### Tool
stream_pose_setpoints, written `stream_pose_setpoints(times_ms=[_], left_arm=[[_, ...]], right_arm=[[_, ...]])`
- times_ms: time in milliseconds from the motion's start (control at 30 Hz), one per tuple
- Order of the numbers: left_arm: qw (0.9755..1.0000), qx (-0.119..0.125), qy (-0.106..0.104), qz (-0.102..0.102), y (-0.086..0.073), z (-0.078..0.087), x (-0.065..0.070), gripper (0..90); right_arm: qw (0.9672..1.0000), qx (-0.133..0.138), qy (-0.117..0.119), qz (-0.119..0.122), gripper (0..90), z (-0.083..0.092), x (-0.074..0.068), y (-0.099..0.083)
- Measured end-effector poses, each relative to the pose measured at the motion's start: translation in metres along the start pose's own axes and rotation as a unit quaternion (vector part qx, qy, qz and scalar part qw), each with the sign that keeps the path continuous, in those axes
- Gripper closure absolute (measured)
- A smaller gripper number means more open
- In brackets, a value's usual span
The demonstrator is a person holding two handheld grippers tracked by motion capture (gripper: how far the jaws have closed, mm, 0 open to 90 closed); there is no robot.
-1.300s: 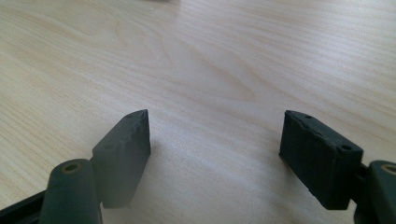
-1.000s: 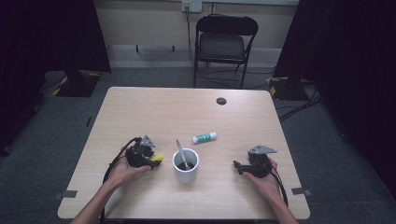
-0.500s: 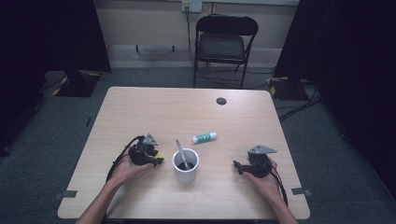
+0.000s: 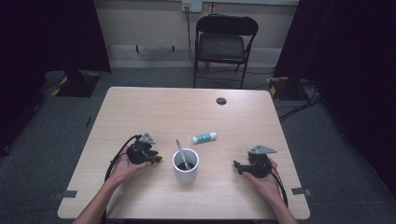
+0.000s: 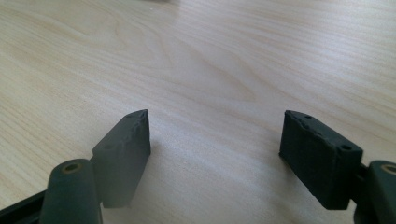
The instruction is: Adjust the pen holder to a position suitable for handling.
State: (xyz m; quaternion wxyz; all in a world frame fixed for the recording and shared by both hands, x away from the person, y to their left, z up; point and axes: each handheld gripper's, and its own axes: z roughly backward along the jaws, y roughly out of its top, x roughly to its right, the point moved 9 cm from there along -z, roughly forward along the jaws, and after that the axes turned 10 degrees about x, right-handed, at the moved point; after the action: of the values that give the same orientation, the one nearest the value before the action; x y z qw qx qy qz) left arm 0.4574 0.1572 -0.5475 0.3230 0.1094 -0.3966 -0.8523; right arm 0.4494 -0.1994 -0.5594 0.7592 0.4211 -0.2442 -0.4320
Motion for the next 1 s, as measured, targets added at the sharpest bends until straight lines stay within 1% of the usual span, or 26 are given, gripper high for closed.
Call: stream_pose_setpoints(times_ms=[33,67,100,133,167,200,233,267,300,333,400,433,467,500,533,567,600,633,700,733,767,833,933,1000], left_arm=[[1.0000,0.000,0.000,0.000,0.000,0.000,0.000,67.1],[0.9999,0.009,-0.002,0.006,0.002,0.003,-0.001,67.1],[0.9992,0.034,-0.004,0.020,0.007,0.007,-0.001,67.2],[0.9990,0.039,-0.005,0.023,0.008,0.010,-0.001,67.2],[0.9988,0.044,-0.001,0.023,0.010,0.013,-0.002,67.2],[0.9979,0.057,0.001,0.031,0.012,0.015,-0.001,67.2],[0.9979,0.057,0.001,0.031,0.012,0.015,-0.001,67.2],[0.9975,0.063,-0.003,0.032,0.013,0.017,-0.002,67.2],[0.9968,0.072,-0.009,0.034,0.015,0.019,-0.001,67.2],[0.9957,0.083,-0.010,0.041,0.018,0.021,-0.001,67.2],[0.9939,0.097,-0.016,0.048,0.021,0.024,-0.001,67.2],[0.9933,0.103,-0.014,0.049,0.022,0.025,-0.001,67.2],[0.9925,0.110,-0.017,0.050,0.024,0.026,-0.002,67.3],[0.9925,0.110,-0.017,0.050,0.024,0.026,-0.002,67.3],[0.9917,0.116,-0.022,0.051,0.025,0.028,-0.001,67.3],[0.9915,0.118,-0.020,0.050,0.026,0.029,-0.002,67.3],[0.9905,0.125,-0.021,0.053,0.027,0.031,-0.001,67.2],[0.9905,0.125,-0.021,0.053,0.027,0.031,-0.001,67.3],[0.9886,0.141,-0.015,0.051,0.030,0.035,-0.002,67.3],[0.9886,0.141,-0.015,0.051,0.030,0.035,-0.002,67.3],[0.9875,0.148,-0.013,0.052,0.032,0.038,-0.003,67.3],[0.9866,0.154,-0.012,0.053,0.033,0.040,-0.003,67.2],[0.9837,0.170,-0.011,0.056,0.038,0.046,-0.004,67.3],[0.9824,0.178,-0.010,0.057,0.040,0.049,-0.004,67.3]], right_arm=[[1.0000,0.000,0.000,0.000,23.7,0.000,0.000,0.000],[1.0000,0.000,0.000,0.000,23.7,0.000,0.000,0.000],[1.0000,0.000,0.000,0.000,23.7,0.000,0.000,0.000],[1.0000,0.000,0.000,0.000,23.7,0.000,0.000,0.000],[1.0000,0.000,0.001,0.000,23.7,0.000,0.000,0.000],[1.0000,0.000,0.000,0.000,23.7,0.000,0.000,0.000],[1.0000,0.000,0.000,0.000,23.7,0.000,0.000,0.000],[1.0000,0.000,0.001,0.000,23.7,0.000,0.000,0.000],[1.0000,0.000,0.000,0.000,23.7,0.000,0.000,0.000],[1.0000,0.000,0.000,0.000,23.7,0.000,0.000,0.000],[1.0000,0.000,0.000,0.000,23.7,0.000,0.000,0.000],[1.0000,0.000,0.000,0.000,23.7,0.000,0.000,0.000],[1.0000,0.000,0.000,0.000,23.7,0.000,0.000,0.000],[1.0000,0.000,0.000,0.000,23.7,0.000,0.000,0.000],[1.0000,0.000,0.001,0.000,23.7,0.000,0.000,0.000],[1.0000,0.000,0.000,0.000,23.7,0.000,0.000,0.000],[1.0000,0.000,0.001,0.000,23.7,0.000,0.000,0.000],[1.0000,0.000,0.001,0.000,23.7,0.000,0.000,0.000],[1.0000,0.000,0.000,0.000,23.7,0.000,0.000,0.000],[1.0000,0.000,0.000,0.000,23.7,0.000,0.000,0.000],[1.0000,0.000,0.000,0.000,23.7,0.000,0.000,0.000],[1.0000,0.000,0.001,0.000,23.7,0.000,0.000,0.000],[1.0000,0.000,0.001,0.000,23.6,0.000,0.000,0.000],[1.0000,0.000,0.001,-0.001,23.7,0.000,0.000,0.000]])
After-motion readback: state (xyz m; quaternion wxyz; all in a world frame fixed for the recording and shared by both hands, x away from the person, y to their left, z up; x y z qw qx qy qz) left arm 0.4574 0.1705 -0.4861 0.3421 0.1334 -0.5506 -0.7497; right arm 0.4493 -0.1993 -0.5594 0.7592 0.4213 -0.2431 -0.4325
